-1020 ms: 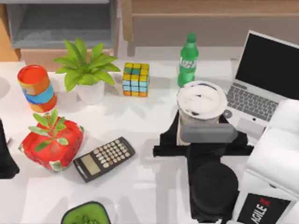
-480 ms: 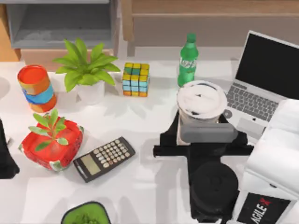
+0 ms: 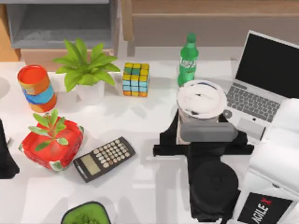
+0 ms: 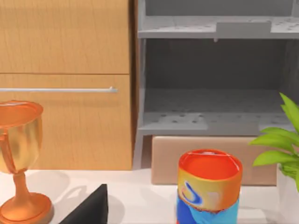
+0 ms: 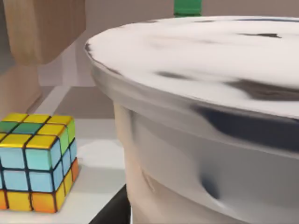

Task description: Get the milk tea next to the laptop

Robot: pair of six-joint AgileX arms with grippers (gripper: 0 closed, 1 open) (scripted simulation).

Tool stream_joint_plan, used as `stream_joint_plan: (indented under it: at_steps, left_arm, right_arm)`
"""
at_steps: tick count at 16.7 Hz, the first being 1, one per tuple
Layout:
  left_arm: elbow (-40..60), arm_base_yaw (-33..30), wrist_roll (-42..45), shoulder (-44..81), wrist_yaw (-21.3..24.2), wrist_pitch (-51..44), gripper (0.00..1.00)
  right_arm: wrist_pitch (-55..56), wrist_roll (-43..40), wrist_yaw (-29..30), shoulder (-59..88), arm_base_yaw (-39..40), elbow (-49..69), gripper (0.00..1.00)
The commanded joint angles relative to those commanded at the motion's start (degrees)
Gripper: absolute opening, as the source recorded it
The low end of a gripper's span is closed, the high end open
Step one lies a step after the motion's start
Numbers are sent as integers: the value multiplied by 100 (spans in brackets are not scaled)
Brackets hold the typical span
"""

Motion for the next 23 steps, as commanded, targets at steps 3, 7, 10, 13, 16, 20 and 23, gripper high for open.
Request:
stream_joint_plan:
  at_steps: [3,7,10,13,16,20,23]
  left_arm:
    - [0,0,0,0,0,0,100]
    - [0,0,0,0,0,0,100]
    - [0,0,0,0,0,0,100]
    - [0,0,0,0,0,0,100]
    - [0,0,0,0,0,0,100]
    - [0,0,0,0,0,0,100]
    - [0,0,0,0,0,0,100]
  right_arm:
    - [-176,3,3,-202,-1,-25,0]
    - [-178,13,3,-199,-2,-10,0]
    - [-84,9,-163,-359,-83,-63,0]
    - [100,-21,-801,-737,-404,-458,0]
    - [306,-65,-1771,-1104,-980,-1057,0]
    - [463,-118,-3350,-1541,-2182,-1876,0]
    - [433,-140,-4559,-1765,-3437,-2227,0]
